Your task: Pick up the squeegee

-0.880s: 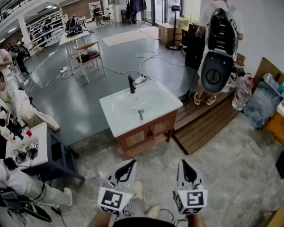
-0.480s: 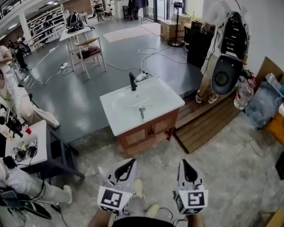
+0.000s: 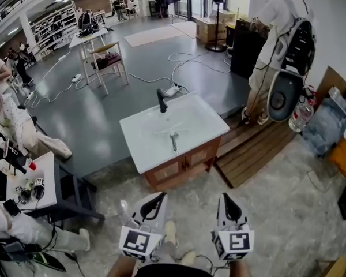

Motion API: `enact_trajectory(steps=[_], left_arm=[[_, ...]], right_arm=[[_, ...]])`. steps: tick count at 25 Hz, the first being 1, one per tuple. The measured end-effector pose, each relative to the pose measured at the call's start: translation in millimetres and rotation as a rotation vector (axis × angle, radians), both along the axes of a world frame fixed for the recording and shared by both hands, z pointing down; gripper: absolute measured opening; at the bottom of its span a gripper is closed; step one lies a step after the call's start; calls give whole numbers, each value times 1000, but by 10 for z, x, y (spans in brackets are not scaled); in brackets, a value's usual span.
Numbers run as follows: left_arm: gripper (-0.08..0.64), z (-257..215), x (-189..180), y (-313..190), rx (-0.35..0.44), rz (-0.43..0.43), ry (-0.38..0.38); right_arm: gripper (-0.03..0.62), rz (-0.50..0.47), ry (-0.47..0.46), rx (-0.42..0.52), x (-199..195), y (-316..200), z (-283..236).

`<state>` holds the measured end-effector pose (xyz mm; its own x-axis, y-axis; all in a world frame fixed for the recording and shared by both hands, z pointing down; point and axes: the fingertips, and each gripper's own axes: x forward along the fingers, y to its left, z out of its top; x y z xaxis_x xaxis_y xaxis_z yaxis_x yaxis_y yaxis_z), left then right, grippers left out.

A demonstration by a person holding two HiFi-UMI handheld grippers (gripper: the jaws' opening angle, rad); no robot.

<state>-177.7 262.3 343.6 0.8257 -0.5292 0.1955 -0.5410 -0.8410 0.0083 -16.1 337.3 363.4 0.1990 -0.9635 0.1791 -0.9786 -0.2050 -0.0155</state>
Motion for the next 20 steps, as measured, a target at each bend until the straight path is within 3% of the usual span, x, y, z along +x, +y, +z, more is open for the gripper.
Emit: enact_trajectory(steps=[4,8,20], left_arm=[[2,-40,114,-412,35,-2,27],[2,-34,179,-765,-3,-1,1],[2,12,251,-1900,-11,30,19]], right_arm=[[-3,-3,12,-25,112,-371,60],[-2,-4,11,-13,172,-766,-17],[-3,26,22,-24,241,-1862,4]])
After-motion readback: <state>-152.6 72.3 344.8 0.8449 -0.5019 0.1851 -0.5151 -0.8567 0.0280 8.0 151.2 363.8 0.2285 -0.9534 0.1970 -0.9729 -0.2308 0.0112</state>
